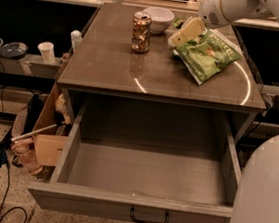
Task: Place orange can into top drawer
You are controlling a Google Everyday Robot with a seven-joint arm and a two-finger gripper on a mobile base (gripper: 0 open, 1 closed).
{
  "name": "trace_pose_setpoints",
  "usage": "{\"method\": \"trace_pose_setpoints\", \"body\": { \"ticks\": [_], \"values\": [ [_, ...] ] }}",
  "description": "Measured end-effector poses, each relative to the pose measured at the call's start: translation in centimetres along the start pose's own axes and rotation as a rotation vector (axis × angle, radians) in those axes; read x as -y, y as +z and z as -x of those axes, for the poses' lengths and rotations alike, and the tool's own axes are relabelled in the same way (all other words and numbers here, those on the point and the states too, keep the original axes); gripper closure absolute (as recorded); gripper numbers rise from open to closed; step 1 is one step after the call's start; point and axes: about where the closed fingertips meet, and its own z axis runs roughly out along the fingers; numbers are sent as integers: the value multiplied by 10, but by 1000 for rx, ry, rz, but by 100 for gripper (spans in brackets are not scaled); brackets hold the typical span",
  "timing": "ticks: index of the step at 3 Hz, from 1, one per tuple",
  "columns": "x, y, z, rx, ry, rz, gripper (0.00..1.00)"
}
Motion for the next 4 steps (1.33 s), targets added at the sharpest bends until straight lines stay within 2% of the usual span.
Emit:
{"method": "trace_pose_setpoints", "body": {
  "ticks": [2,3,4],
  "values": [
    [-26,20,24,43,-25,77,0],
    [-35,31,38,46,-58,96,0],
    [-35,33,36,44,-52,99,0]
  ]
}}
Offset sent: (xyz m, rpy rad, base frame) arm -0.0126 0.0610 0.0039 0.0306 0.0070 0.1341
